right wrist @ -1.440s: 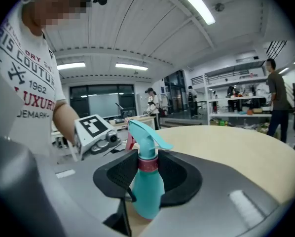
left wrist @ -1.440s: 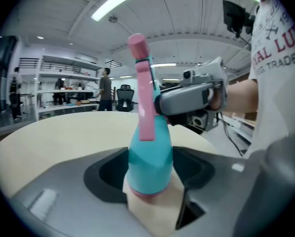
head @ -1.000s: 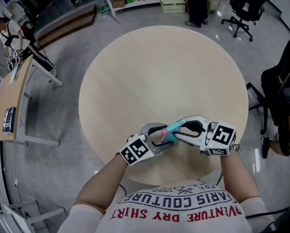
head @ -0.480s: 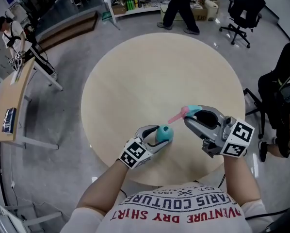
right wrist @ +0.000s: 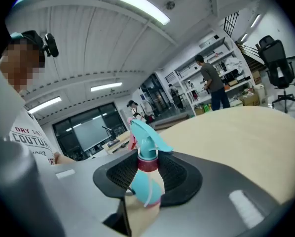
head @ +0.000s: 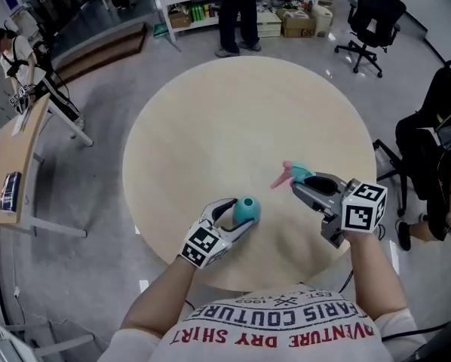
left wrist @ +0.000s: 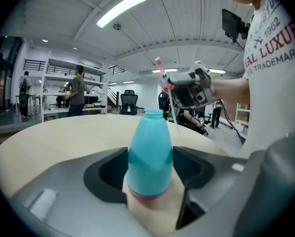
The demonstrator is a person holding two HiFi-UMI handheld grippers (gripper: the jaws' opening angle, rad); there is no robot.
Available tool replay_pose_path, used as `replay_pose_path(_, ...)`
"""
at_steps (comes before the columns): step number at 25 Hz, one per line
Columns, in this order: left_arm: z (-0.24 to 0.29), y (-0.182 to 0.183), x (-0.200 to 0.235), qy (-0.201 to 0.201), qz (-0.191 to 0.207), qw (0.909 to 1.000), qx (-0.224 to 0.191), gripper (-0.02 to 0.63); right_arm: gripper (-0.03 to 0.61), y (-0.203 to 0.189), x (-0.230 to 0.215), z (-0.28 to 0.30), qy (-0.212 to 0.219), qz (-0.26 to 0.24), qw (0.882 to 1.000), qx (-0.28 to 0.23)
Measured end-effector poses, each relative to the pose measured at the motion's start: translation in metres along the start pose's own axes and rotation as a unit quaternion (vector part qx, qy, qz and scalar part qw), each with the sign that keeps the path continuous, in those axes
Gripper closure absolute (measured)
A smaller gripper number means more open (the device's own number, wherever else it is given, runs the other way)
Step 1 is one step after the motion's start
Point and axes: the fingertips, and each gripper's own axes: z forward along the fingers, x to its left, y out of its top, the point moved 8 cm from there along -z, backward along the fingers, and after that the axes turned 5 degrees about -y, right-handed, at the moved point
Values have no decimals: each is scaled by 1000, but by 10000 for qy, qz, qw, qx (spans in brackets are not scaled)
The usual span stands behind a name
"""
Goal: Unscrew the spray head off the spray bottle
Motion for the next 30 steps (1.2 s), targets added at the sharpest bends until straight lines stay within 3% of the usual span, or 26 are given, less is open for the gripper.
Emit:
replay_pose_path(4,1,-3,-1,20,-15,9999,-117,333,451,-49,-37,28,-223,298,9965,745)
replay_pose_path(8,3,-2,1,21,-9,9999,-137,333,449,-73,-57,53,-358,529,9903,1233)
replay_pose_path(13,2,-3,0,34,20,9997,-226,333,449,-90,-74,72,-895,365,9813,1663)
replay_pose_path(21,6,-5,0,25,54,9995,-307,333,446,-109,-87,83,-1469,11,9661,2124)
replay_pose_path(26,5,-12,2,-39,22,9997,-231,332,438,-116,-83,88,-1451,-58,9662,2129)
replay_pose_path(30,2,-13,3,-212,-181,9992,-280,292,343,-110,-82,85,-1433,127,9719,1861)
